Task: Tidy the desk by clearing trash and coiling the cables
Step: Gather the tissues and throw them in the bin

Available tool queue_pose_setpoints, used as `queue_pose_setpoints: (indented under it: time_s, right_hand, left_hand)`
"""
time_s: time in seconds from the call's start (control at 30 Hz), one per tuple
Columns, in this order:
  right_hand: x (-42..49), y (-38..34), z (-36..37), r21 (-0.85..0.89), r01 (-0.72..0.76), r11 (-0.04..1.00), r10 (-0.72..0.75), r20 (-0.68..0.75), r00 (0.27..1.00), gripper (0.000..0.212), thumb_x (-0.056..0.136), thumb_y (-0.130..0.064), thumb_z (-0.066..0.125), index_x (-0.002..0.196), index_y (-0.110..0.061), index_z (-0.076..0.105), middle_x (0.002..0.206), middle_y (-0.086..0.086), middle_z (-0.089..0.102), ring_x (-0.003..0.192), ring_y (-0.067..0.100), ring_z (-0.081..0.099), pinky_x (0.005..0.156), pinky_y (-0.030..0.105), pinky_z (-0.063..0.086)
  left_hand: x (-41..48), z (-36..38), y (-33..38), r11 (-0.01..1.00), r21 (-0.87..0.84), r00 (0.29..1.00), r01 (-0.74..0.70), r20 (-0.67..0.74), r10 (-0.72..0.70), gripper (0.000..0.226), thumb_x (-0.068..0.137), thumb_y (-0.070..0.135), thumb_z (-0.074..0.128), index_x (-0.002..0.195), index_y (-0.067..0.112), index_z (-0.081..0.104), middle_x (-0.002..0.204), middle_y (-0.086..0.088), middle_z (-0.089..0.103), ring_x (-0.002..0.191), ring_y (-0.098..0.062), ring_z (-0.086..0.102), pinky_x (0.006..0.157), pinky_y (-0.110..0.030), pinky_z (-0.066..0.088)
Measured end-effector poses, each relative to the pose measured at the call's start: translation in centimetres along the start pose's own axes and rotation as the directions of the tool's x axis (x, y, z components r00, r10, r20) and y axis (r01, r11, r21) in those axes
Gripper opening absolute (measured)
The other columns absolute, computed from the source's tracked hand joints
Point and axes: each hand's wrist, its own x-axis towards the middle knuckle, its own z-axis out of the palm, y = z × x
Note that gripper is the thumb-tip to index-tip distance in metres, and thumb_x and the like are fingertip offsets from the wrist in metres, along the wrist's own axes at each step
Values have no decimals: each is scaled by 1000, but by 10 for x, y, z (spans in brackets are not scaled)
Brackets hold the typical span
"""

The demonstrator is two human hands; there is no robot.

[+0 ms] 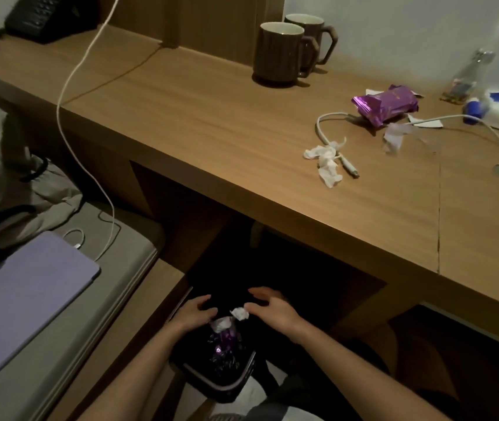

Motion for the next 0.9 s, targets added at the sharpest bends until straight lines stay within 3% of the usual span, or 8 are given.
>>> queue_pose_setpoints:
  time_s: [0.1,0.27,0.4,0.5,0.6,0.7,0.77,0.9]
  right_hand:
    - [-3,0,-9,-20,13,1000,-13,27,1000,43,94,-33,55,136,-26,45,143,-1,44,124,15,49,98,25,40]
    - [-46,-20,-34,-40,191,981,-190,17,982,34,95,-24,55,128,-24,53,128,-5,57,111,9,58,95,23,47]
    - [-114,-66,-59,-10,410,912,-410,-6,912,30,94,-16,58,123,-22,60,118,-8,65,110,1,60,96,25,49]
    - [-169,-97,-82,85,508,857,-507,-31,861,28,94,-14,56,120,-22,62,114,-5,69,101,9,66,88,27,53]
    - [-217,-122,-106,68,620,781,-610,-129,782,28,94,-10,55,118,-22,63,111,-4,70,94,15,68,82,31,56]
    - [-246,-133,-133,-83,704,706,-694,-281,663,28,92,-8,56,116,-20,65,107,-5,70,90,17,68,77,32,58]
    - [-253,-134,-152,-186,716,673,-724,-359,588,27,92,-10,57,115,-21,65,105,-8,71,89,17,68,76,34,58]
    - [-248,-127,-192,-345,656,672,-727,-476,495,26,91,-15,58,113,-26,65,102,-14,70,86,11,66,74,32,58]
  left_hand:
    - [-6,-2,5,987,149,998,-62,33,58,58,93,34,53,145,22,29,147,-5,39,130,-19,43,100,-23,35]
    - [-42,-13,39,925,277,954,-258,-77,290,49,94,34,52,140,26,37,131,1,54,94,-4,54,73,-13,44]
    - [-99,-17,81,850,257,843,-461,-171,509,38,92,30,55,129,30,51,115,14,60,96,5,57,80,-13,47]
    - [-147,-19,118,759,276,729,-589,-223,647,30,90,30,58,119,38,57,109,23,62,102,10,57,88,-15,47]
    - [-192,-20,156,686,196,635,-701,-267,725,27,88,25,61,113,37,63,99,19,70,97,7,62,87,-20,50]
    - [-227,-18,198,600,141,536,-787,-324,779,23,87,22,63,106,35,67,91,12,73,88,-3,66,81,-31,54]
    - [-238,-18,224,559,138,487,-818,-352,799,22,88,24,61,104,37,67,90,13,73,85,-3,66,79,-28,53]
    - [-223,-18,272,545,201,464,-814,-342,818,26,88,32,59,112,43,60,106,19,65,98,2,59,84,-25,52]
